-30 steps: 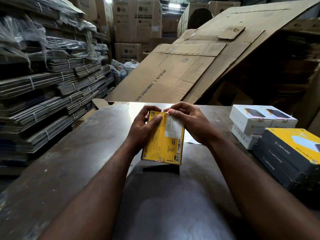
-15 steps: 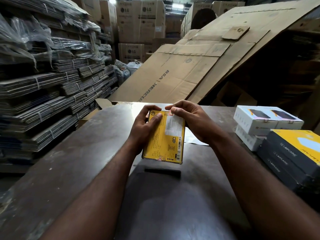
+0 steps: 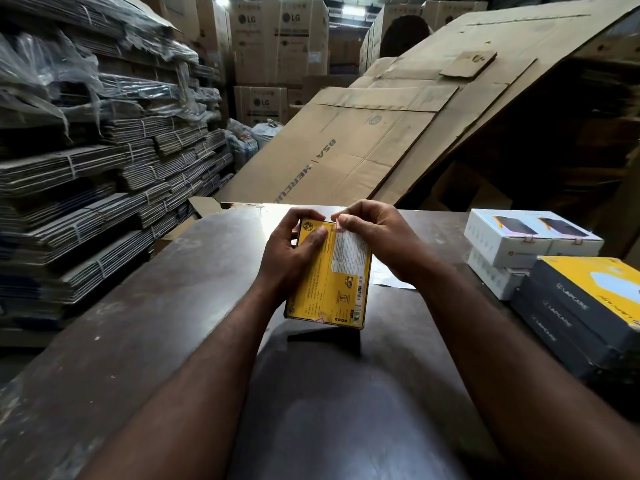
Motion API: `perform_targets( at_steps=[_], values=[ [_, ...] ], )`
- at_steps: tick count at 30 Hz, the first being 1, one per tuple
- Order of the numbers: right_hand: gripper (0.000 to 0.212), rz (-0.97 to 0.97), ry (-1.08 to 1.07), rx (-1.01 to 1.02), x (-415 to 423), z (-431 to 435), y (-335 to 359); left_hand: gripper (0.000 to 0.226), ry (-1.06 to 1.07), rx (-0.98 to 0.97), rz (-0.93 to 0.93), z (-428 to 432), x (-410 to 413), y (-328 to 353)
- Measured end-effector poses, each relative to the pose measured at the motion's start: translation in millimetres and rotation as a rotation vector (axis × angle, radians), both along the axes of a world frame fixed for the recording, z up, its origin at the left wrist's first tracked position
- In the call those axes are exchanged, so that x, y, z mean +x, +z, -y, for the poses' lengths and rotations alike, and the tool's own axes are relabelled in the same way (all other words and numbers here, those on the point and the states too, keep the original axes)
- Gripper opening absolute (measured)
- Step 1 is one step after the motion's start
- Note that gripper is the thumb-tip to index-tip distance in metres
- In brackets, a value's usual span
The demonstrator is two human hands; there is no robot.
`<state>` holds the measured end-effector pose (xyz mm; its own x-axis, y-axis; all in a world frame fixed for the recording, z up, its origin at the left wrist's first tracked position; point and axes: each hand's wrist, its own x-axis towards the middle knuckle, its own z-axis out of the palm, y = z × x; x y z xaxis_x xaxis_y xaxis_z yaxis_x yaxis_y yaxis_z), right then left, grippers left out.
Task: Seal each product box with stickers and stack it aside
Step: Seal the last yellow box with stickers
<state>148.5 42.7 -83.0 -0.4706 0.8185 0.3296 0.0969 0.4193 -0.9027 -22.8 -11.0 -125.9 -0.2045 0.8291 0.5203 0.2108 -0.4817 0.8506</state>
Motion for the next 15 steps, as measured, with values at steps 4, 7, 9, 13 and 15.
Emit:
perform_targets(
  at_steps=[4, 7, 9, 13, 15],
  values=[
    [0.021, 0.008, -0.011, 0.032, -1.0, -0.3, -2.6, 0.010, 0.013, 0.011, -0.005, -0.8, -0.8, -1.5],
    [0.025, 0.005, -0.010, 0.050, -1.3, -0.7, -3.8, 0.010, 0.017, 0.015, -0.003, -1.4, -1.2, -1.9],
    [0.026, -0.003, -0.008, 0.050, -1.2, -1.2, -4.3, 0.011, 0.021, 0.017, -0.004, -0.9, -1.1, -1.4],
    [0.025, -0.013, 0.001, 0.051, -1.1, -2.5, -5.0, 0.012, 0.030, 0.015, -0.008, -1.2, -1.3, -1.5],
    [0.024, -0.016, 0.018, 0.050, -0.9, -2.7, -5.2, 0.011, 0.028, 0.011, -0.010, -1.3, -0.8, -1.4]
  ],
)
